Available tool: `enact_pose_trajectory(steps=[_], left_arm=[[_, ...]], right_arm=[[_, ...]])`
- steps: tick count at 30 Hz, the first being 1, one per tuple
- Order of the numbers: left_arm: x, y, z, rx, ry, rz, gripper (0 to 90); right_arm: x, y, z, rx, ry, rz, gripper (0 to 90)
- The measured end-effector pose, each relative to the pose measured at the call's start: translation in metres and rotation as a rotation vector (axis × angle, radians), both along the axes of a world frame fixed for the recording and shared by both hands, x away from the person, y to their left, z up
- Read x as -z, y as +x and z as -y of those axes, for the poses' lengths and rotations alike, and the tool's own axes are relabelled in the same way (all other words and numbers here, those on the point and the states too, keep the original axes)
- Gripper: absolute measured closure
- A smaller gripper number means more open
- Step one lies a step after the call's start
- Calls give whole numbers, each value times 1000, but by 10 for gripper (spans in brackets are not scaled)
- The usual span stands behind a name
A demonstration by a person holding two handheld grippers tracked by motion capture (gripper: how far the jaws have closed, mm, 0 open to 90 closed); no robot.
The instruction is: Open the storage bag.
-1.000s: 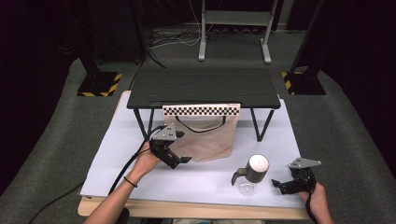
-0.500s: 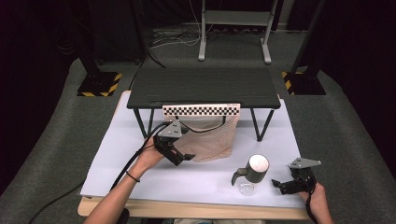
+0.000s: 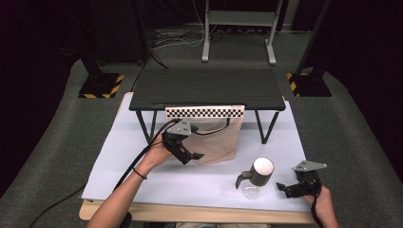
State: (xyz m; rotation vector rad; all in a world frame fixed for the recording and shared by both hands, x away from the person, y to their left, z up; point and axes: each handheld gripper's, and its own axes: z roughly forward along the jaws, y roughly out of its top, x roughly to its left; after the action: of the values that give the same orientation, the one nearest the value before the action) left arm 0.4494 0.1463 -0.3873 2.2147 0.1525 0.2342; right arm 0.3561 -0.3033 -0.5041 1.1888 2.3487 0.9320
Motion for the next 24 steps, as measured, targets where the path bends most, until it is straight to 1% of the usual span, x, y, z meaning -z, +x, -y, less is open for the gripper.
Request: enact_pose_trajectory(steps=[1,2,3,4,5,7,8,9,11,16,17,18,19,20,21,22,23,24], left_arm=[[0,0,1,2,-2,2,3],[-2,1,4,6,-3,11,2],[-3,1,5,9,3,18,2],[-3,1,5,9,3,18,2],[-3,3,6,6,-13,25,2],[-3,4,5,6,-20,20,2],[-2,8,6,3,-3,10,2],[-1,10,7,1,6,12,2],[0,11,7,2,5,14,2],[5,17,11,-25,17,61,4],[5,17,11,-25,17,61,4],[6,18,11,-28,19,69,4],[8,20,13,-36,24,100,6],[8,20,13,-36,24,100,8],[11,22,14,-41,14,118,11],[12,22,14,-43,12,124,14],[12,22,14,-43,12,124,17],[13,23,15,-45,19,133,17]], right_arm=[[0,0,0,1,0,0,0],[0,0,0,-1,0,0,0],[0,0,0,0,1,0,0],[0,0,0,-1,0,0,0],[0,0,0,0,1,0,0],[0,0,0,0,1,0,0],[0,0,0,0,1,0,0],[0,0,0,-1,1,0,0],[0,0,0,-1,1,0,0],[0,0,0,0,1,0,0],[0,0,0,0,1,0,0],[0,0,0,0,1,0,0],[0,0,0,1,1,0,0],[0,0,0,1,0,0,0],[0,0,0,1,1,0,0],[0,0,0,1,1,0,0],[0,0,0,1,1,0,0],[0,0,0,1,1,0,0]])
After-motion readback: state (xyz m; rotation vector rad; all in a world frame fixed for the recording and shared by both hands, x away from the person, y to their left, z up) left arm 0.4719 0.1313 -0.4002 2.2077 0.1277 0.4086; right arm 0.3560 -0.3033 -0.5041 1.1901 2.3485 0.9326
